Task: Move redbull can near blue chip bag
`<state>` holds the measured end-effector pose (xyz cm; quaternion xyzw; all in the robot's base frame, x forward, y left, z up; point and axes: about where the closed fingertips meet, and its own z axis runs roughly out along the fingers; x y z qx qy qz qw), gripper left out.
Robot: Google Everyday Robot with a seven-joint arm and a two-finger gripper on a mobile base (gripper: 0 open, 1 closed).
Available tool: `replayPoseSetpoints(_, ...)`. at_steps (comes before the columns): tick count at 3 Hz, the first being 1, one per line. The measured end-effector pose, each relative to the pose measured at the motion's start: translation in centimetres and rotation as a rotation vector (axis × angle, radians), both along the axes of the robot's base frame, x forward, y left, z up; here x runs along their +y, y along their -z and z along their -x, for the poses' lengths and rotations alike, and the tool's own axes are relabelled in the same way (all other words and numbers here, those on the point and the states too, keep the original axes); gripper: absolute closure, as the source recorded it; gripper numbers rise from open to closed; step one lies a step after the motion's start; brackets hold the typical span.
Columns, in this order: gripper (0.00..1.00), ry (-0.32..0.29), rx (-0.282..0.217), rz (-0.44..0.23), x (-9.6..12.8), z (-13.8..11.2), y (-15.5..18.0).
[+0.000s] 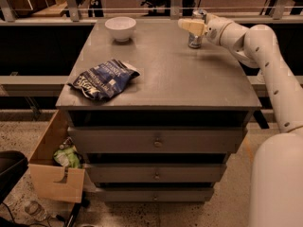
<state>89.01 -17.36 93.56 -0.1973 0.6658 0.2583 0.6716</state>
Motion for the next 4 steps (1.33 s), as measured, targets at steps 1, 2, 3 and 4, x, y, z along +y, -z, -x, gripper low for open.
replayPoseSetpoints(1,0.47,0.019,-0.002,-0.014,-0.45,-0.57,0.25)
replayPoseSetpoints(2,0.78,0.013,-0.001,-0.014,0.02,-0.65,0.33)
replayPoseSetpoints(3,1.0,0.009,0.0,-0.015,0.37,-0.72,0.39)
replayPoseSetpoints(4,1.0,0.008,0.0,-0.015,0.47,-0.73,0.41)
